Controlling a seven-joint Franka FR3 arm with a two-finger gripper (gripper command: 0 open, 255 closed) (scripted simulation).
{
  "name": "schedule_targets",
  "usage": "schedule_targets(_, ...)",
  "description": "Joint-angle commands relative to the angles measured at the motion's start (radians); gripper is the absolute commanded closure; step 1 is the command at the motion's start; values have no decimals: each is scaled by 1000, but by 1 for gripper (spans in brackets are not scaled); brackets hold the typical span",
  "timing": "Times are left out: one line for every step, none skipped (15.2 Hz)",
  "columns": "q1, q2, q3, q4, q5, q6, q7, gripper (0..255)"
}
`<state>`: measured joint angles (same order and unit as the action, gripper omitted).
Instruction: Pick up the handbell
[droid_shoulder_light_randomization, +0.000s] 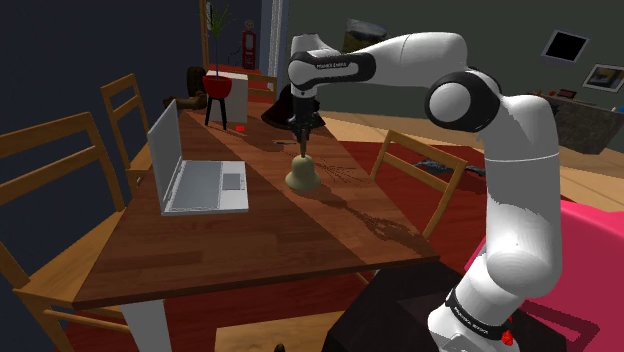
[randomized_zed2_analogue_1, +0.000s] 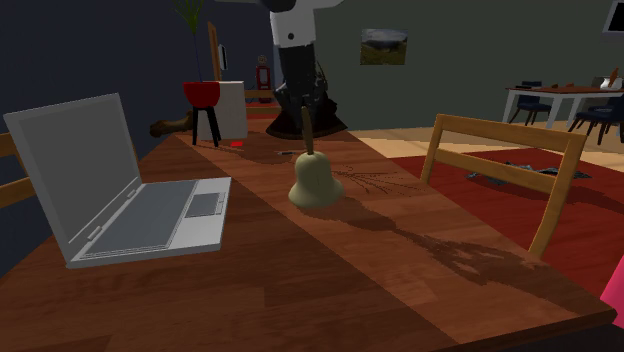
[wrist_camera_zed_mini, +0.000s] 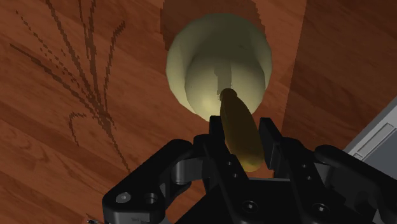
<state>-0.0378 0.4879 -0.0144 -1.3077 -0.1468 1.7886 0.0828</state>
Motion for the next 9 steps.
schedule_targets(0,0,0,30,1,-29,-4,255)
schedule_targets(0,0,0,44,1,-42,-6,255)
schedule_targets(1,1,0,58,2,-56,-8,255)
schedule_targets(1,2,0,74,2,-70,-10,255)
schedule_targets(1,4,0,89,2,-84,-12,255)
schedule_targets(1,6,0,106,3,-98,-13,255)
schedule_targets(2,8,0,123,3,-113,-15,255)
schedule_targets(2,11,0,140,3,-128,-17,255)
schedule_targets(2,14,0,159,4,-143,-19,255)
